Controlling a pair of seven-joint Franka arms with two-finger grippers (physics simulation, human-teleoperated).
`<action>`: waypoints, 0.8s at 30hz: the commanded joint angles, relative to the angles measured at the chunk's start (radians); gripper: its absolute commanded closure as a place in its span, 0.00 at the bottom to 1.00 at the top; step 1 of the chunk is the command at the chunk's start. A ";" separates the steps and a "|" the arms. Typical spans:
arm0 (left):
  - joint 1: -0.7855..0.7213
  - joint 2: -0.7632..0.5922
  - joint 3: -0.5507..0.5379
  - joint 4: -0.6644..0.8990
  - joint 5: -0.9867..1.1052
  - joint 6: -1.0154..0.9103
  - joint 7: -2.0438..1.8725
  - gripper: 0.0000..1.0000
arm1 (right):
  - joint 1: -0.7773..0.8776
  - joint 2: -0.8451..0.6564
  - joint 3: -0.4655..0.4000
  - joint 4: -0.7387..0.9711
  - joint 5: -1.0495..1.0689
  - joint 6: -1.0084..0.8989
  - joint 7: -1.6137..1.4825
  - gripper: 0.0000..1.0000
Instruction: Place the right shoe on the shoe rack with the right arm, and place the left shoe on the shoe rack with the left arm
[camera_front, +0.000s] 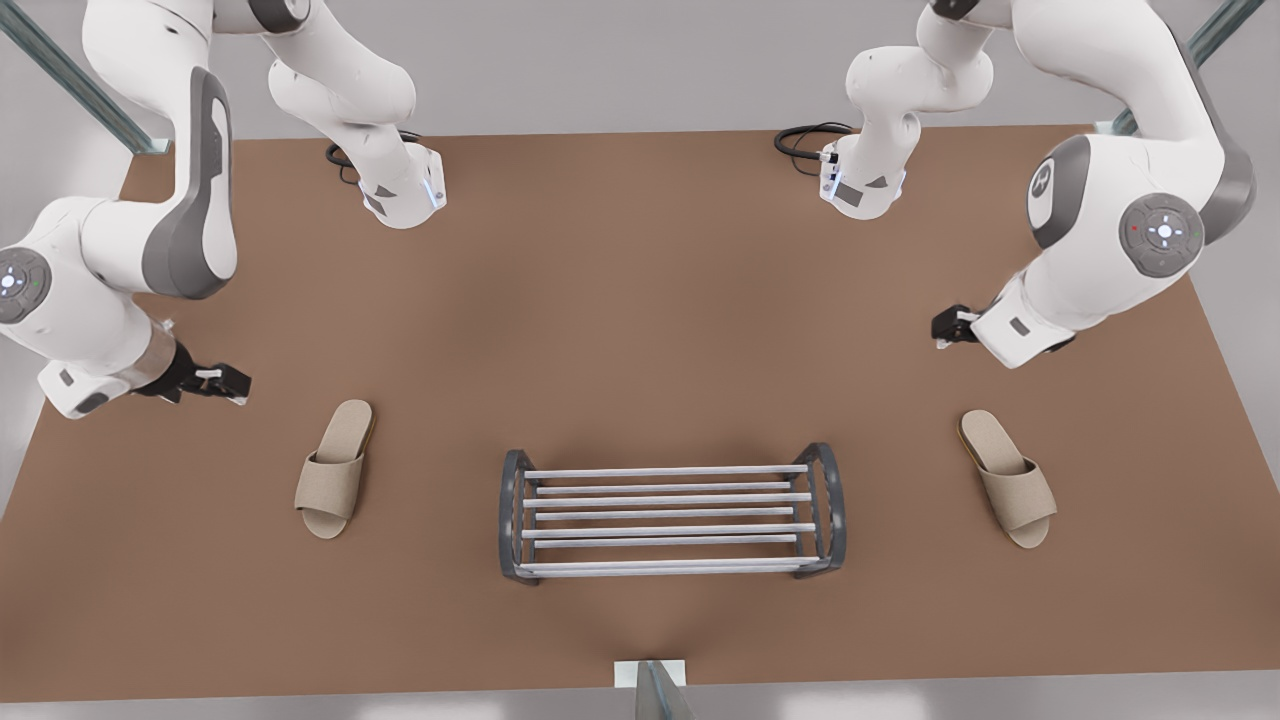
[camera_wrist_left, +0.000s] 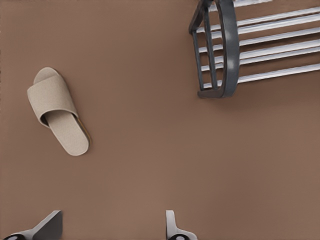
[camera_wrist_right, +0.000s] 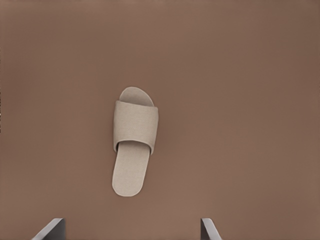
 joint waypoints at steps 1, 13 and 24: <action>0.000 0.003 0.000 0.002 0.005 0.061 -0.078 0.00 | -0.004 0.007 0.002 -0.010 0.004 0.163 -0.021 0.00; 0.000 -0.031 0.388 -1.061 -1.758 1.124 2.096 0.00 | -0.078 0.079 0.237 -0.377 -1.015 0.971 -0.093 0.00; 0.047 0.014 0.299 -1.193 -3.148 1.092 2.424 0.00 | -0.103 0.197 0.194 -0.470 -2.314 1.078 1.133 0.00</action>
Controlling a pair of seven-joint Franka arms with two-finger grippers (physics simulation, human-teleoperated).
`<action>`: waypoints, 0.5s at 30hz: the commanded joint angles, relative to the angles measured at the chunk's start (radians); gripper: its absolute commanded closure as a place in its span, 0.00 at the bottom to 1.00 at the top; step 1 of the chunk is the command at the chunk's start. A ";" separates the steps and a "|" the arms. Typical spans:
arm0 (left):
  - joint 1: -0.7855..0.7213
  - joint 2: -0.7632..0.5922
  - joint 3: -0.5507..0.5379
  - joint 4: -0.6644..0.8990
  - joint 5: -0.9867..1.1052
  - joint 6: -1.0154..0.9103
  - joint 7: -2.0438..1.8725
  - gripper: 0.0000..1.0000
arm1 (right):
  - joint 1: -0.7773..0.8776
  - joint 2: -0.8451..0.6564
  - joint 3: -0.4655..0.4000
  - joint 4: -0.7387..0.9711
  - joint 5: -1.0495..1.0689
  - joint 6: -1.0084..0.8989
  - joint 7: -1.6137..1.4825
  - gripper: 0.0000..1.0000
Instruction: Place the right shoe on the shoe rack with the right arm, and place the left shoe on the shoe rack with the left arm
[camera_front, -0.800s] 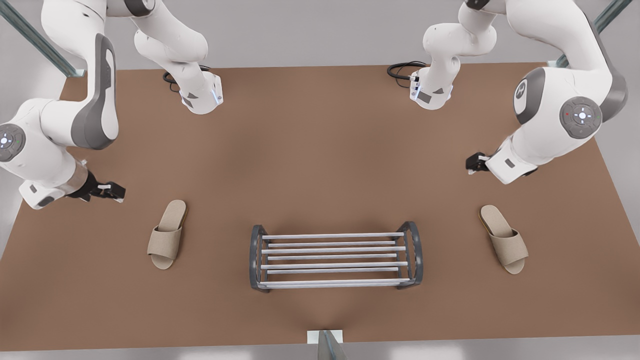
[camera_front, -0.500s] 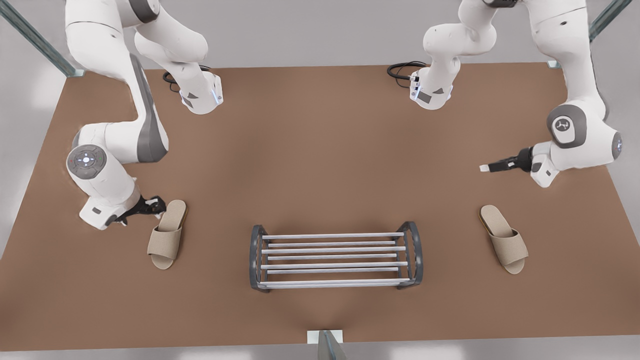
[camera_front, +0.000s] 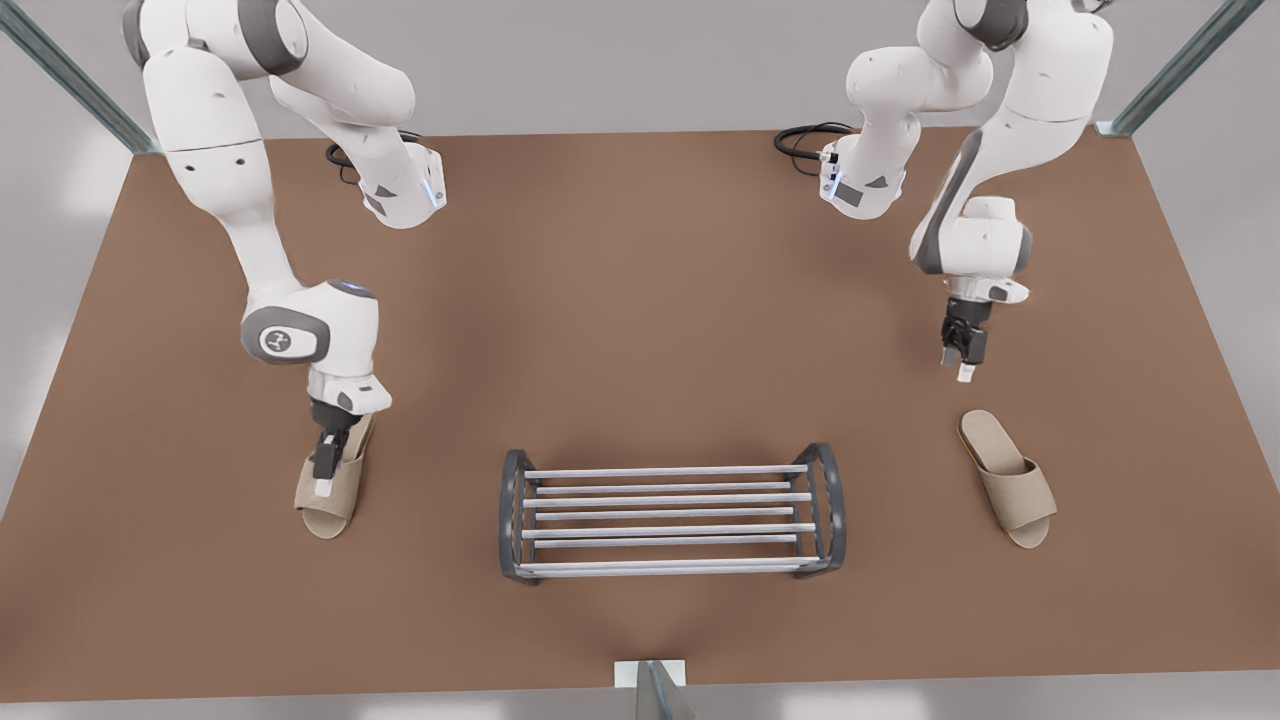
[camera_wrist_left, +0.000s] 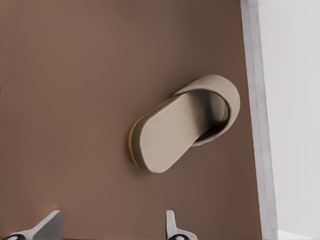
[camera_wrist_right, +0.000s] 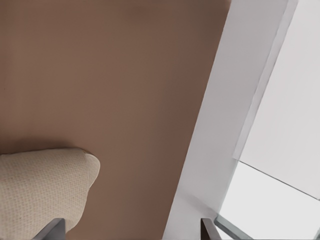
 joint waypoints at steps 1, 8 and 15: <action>0.025 0.005 -0.020 0.004 -0.341 -0.028 0.968 0.00 | -0.015 0.003 0.002 -0.025 -0.321 0.086 0.931 0.00; 0.126 0.082 -0.075 0.142 -0.347 -0.051 0.718 0.00 | -0.041 -0.004 0.004 -0.109 -0.481 -0.003 1.568 0.00; 0.186 0.217 -0.147 0.332 -0.344 -0.022 0.376 0.00 | -0.066 0.049 0.001 -0.101 -0.487 -0.060 1.628 0.00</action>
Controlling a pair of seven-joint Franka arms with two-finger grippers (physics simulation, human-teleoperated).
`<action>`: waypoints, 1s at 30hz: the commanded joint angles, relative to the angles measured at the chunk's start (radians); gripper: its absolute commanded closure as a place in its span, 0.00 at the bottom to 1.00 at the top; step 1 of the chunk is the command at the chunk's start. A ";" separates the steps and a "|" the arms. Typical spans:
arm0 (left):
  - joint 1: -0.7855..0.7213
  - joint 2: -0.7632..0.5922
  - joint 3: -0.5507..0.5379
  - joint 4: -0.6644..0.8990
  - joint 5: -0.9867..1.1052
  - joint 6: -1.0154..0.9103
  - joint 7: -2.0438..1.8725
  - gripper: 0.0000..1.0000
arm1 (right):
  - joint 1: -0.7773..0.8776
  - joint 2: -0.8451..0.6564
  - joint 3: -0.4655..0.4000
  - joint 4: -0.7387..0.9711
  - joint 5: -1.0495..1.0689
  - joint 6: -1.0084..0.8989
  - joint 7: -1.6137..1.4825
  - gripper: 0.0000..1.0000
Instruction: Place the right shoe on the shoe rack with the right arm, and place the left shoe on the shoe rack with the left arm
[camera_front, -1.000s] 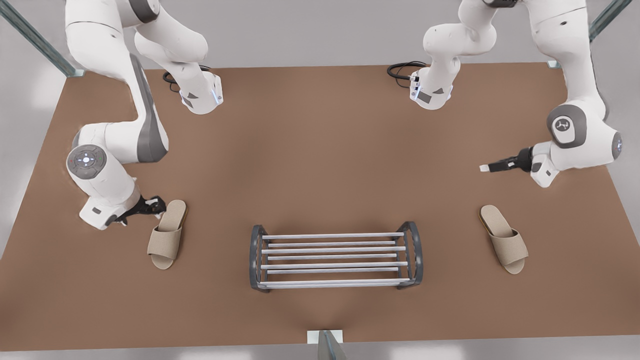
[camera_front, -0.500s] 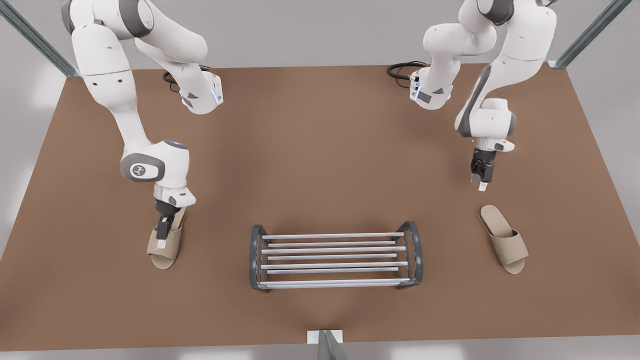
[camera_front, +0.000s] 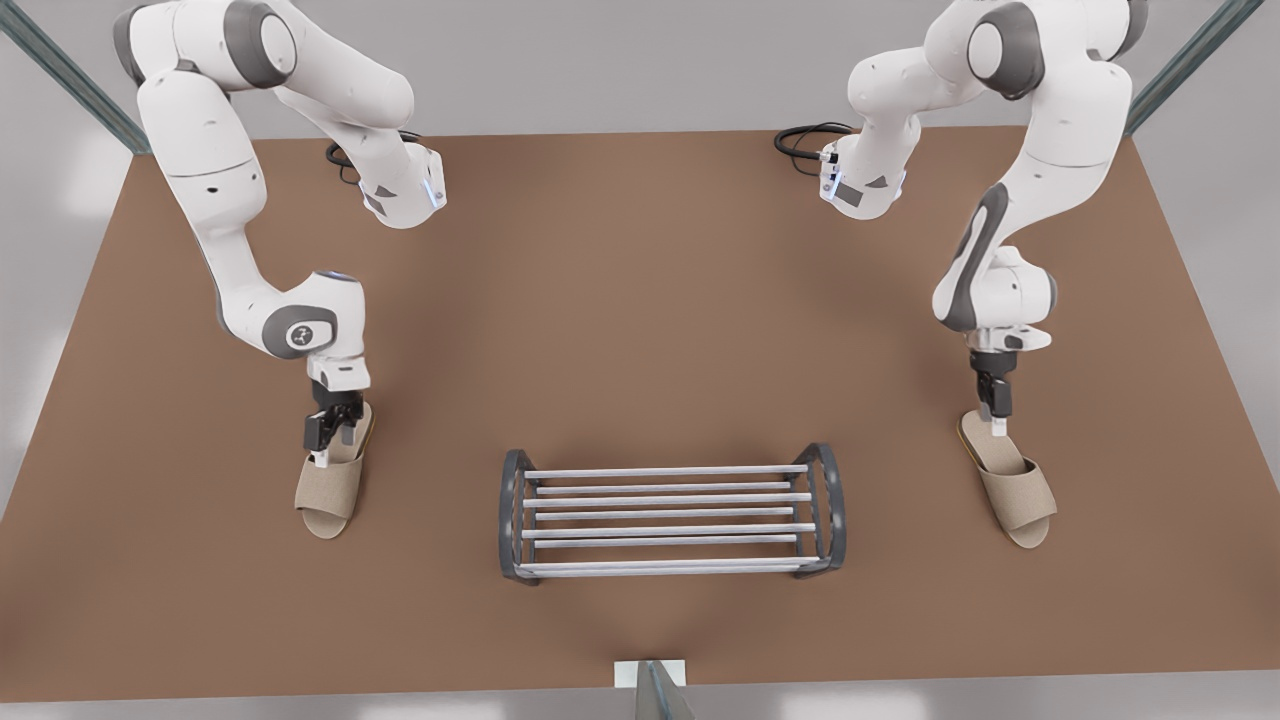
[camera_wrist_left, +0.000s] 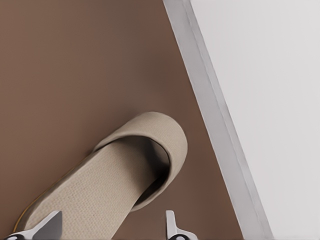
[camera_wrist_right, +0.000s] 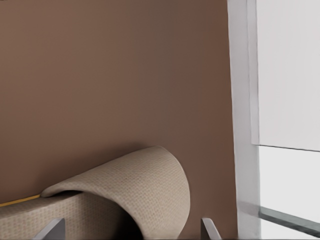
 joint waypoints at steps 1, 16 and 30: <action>0.006 0.018 -0.004 0.037 -0.220 0.024 0.010 0.00 | 0.001 0.005 -0.001 0.003 -0.018 -0.067 0.776 0.00; 0.052 0.093 -0.055 0.183 -0.218 0.083 -0.104 0.00 | -0.001 0.081 -0.029 0.095 -0.043 -0.176 0.451 0.00; 0.052 0.112 -0.135 0.305 -0.201 0.201 -0.263 0.00 | -0.007 0.183 -0.029 0.186 -0.038 -0.248 0.454 0.53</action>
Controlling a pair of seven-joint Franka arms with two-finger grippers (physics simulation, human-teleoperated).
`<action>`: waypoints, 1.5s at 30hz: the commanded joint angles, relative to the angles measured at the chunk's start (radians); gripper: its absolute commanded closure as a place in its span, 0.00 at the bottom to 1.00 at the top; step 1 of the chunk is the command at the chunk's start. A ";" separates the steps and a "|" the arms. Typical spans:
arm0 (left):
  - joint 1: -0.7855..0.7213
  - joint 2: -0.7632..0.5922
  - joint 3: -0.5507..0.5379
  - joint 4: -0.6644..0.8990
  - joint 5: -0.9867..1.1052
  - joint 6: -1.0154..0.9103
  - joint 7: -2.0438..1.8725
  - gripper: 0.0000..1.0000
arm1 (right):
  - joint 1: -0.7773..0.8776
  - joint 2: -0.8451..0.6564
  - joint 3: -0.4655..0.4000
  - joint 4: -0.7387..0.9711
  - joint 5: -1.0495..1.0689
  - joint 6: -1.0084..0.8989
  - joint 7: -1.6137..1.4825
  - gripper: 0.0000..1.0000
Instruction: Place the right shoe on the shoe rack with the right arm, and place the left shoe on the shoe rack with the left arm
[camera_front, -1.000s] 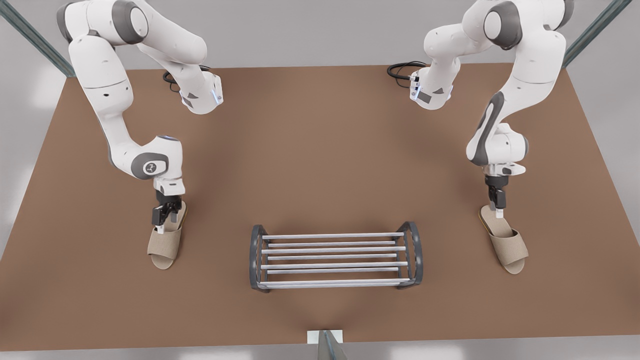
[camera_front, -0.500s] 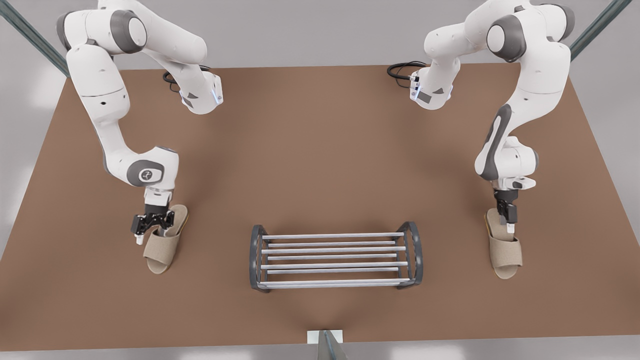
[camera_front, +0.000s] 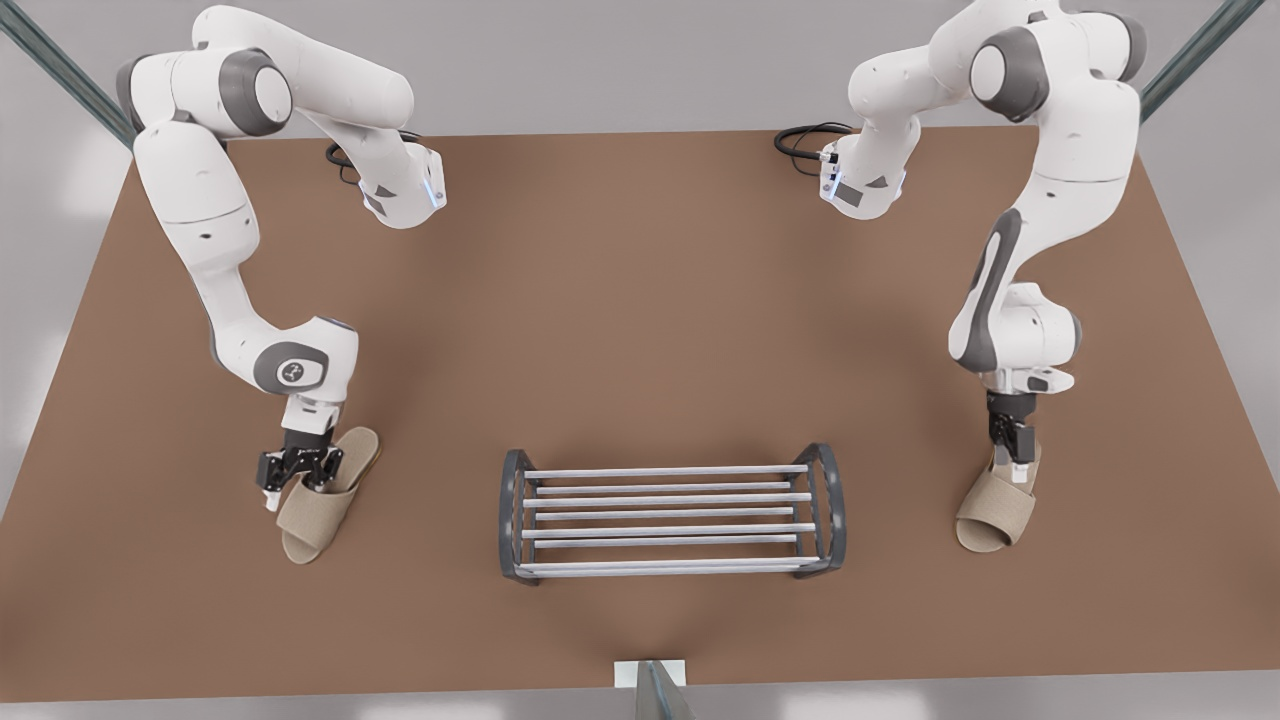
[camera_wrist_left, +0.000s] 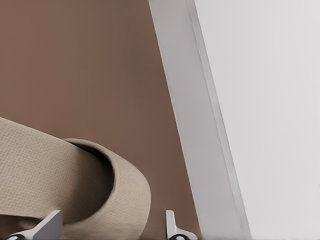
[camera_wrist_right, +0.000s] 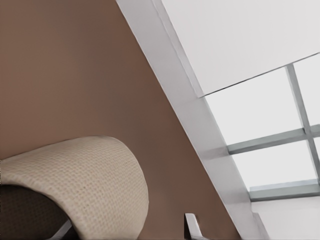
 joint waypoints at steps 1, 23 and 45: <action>0.000 0.011 -0.013 0.013 -0.192 0.016 -0.171 0.00 | 0.000 -0.001 0.000 0.001 0.002 -0.018 0.051 0.62; 0.037 0.011 -0.033 0.051 0.076 0.080 -0.286 0.00 | 0.429 -0.432 0.075 0.145 0.862 0.180 -1.038 0.79; 0.049 0.081 -0.070 0.109 0.099 0.039 -0.359 0.00 | 0.785 -0.028 0.049 0.423 0.787 -0.320 -1.552 0.79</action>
